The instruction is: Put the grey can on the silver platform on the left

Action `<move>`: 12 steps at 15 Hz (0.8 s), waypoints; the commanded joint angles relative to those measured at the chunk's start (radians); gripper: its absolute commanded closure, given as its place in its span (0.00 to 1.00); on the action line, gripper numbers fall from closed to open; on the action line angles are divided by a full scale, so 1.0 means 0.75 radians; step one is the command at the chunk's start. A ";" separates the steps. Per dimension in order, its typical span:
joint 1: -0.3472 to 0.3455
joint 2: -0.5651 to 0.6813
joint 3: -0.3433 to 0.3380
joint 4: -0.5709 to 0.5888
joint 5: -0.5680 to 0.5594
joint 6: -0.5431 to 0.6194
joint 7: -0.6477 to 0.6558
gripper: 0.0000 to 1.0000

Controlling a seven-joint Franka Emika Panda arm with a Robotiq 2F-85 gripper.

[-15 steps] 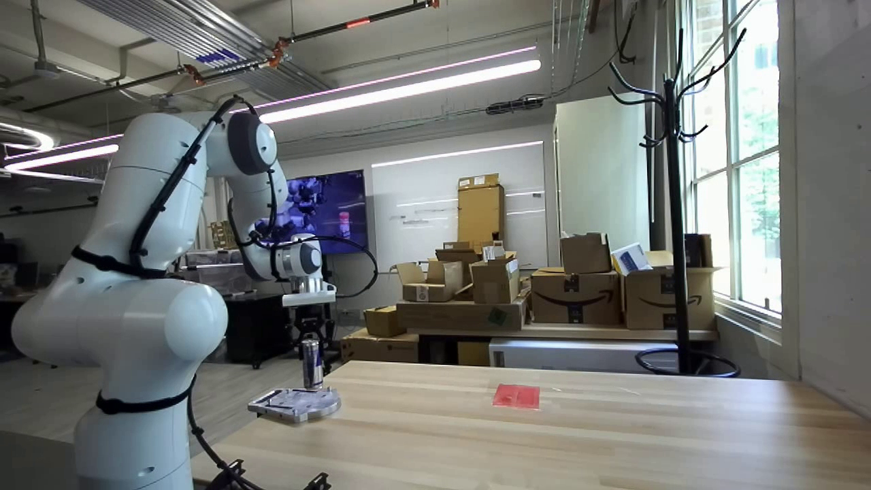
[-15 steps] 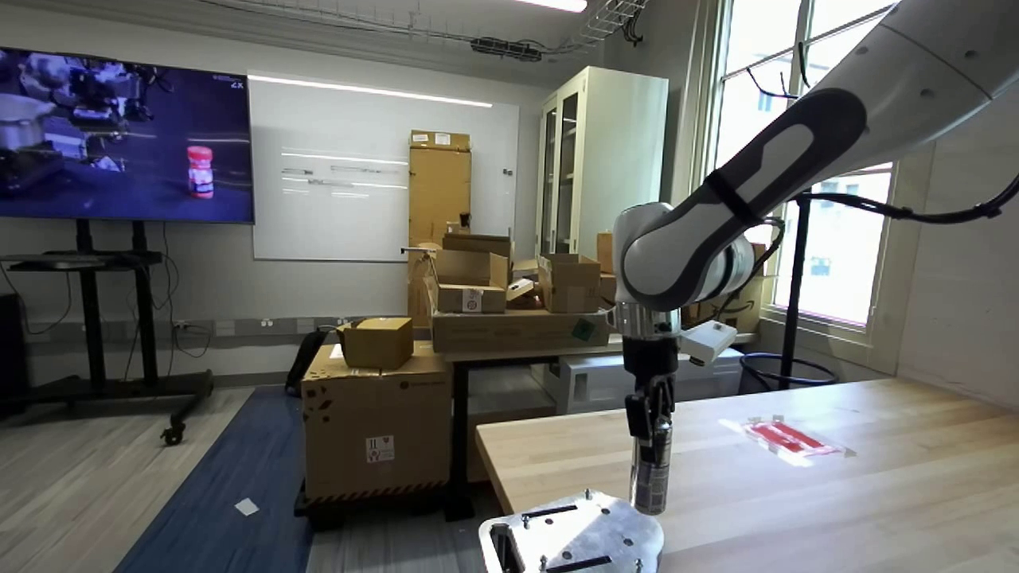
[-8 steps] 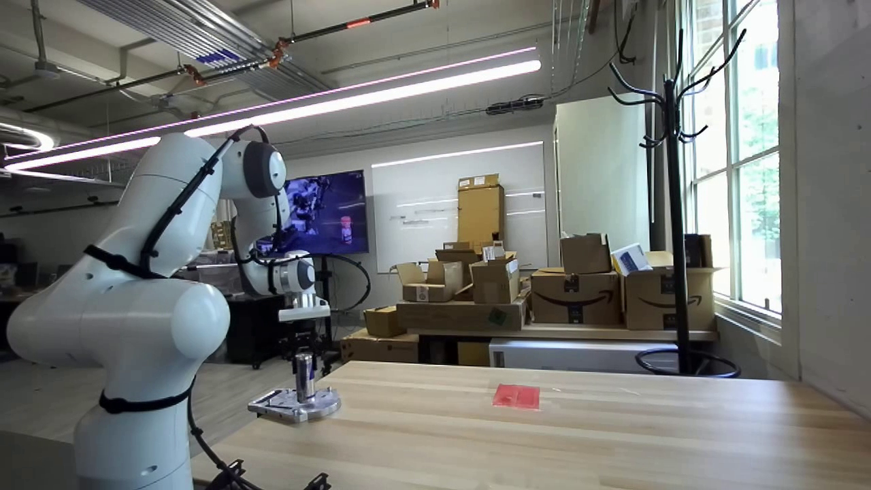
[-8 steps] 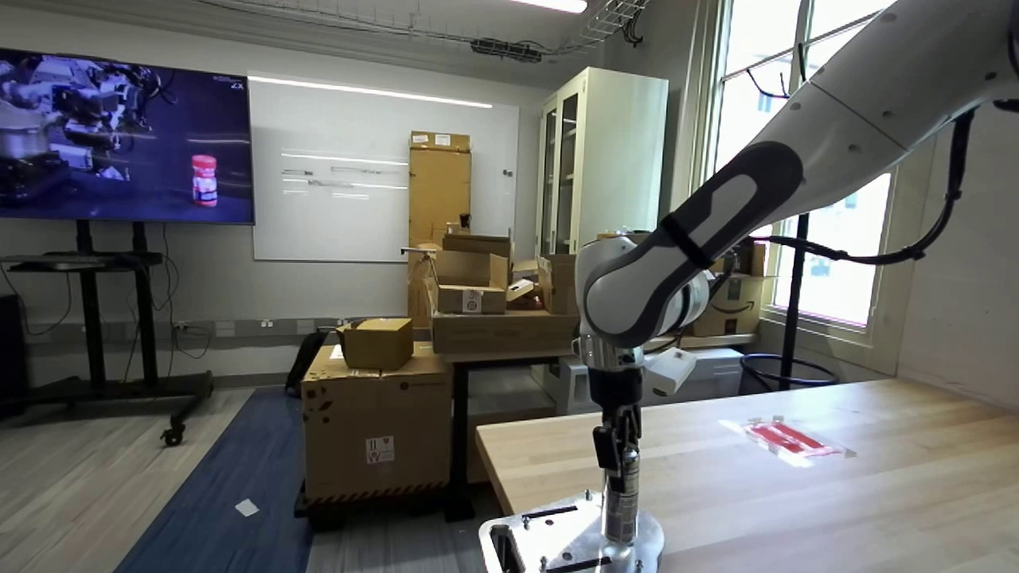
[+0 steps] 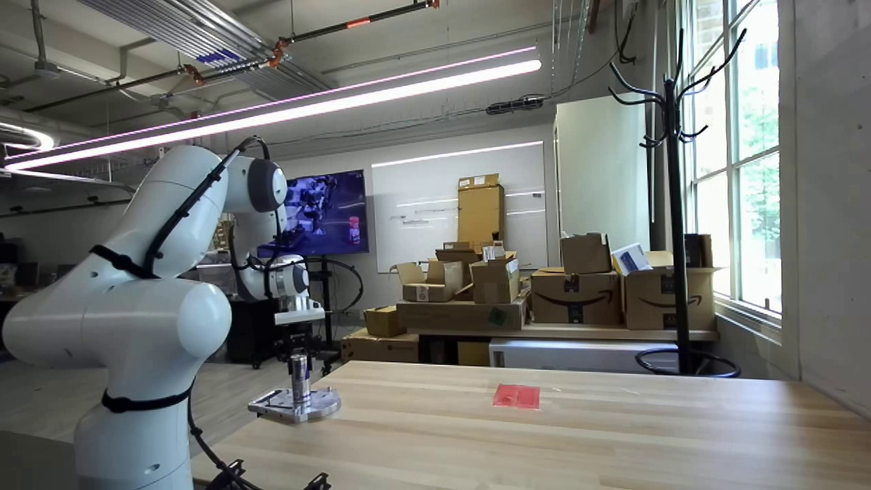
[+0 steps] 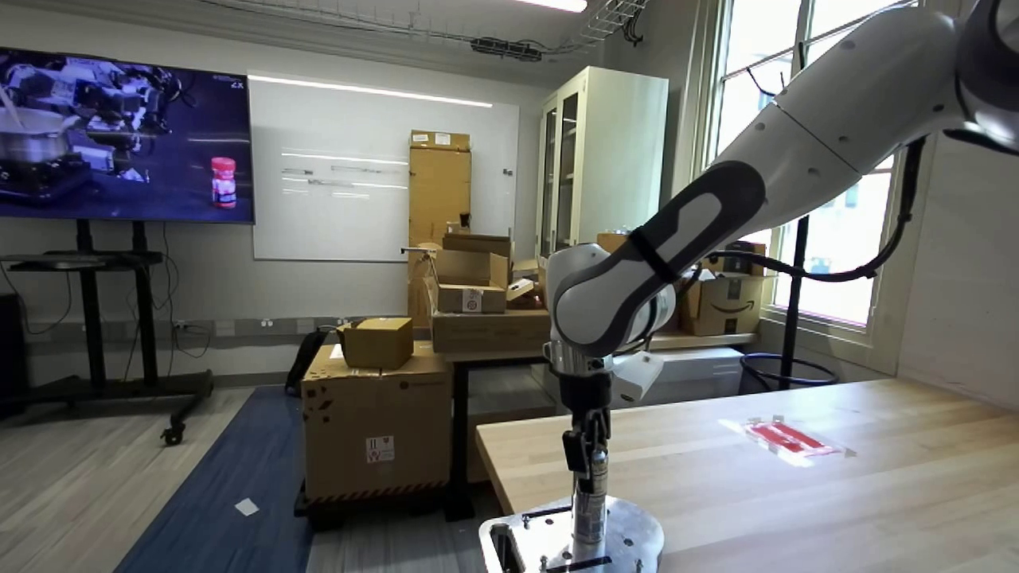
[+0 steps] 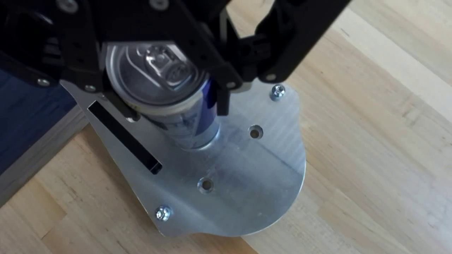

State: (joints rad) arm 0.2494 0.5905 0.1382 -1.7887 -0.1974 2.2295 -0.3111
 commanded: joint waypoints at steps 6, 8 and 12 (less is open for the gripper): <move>-0.019 0.038 -0.011 0.067 -0.020 -0.053 0.041 0.00; -0.030 0.011 -0.011 0.037 -0.010 -0.069 0.045 0.00; -0.039 -0.111 0.007 -0.060 0.002 -0.090 0.046 0.00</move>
State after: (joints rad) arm 0.2345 0.6030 0.1220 -1.7634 -0.1964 2.1936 -0.2994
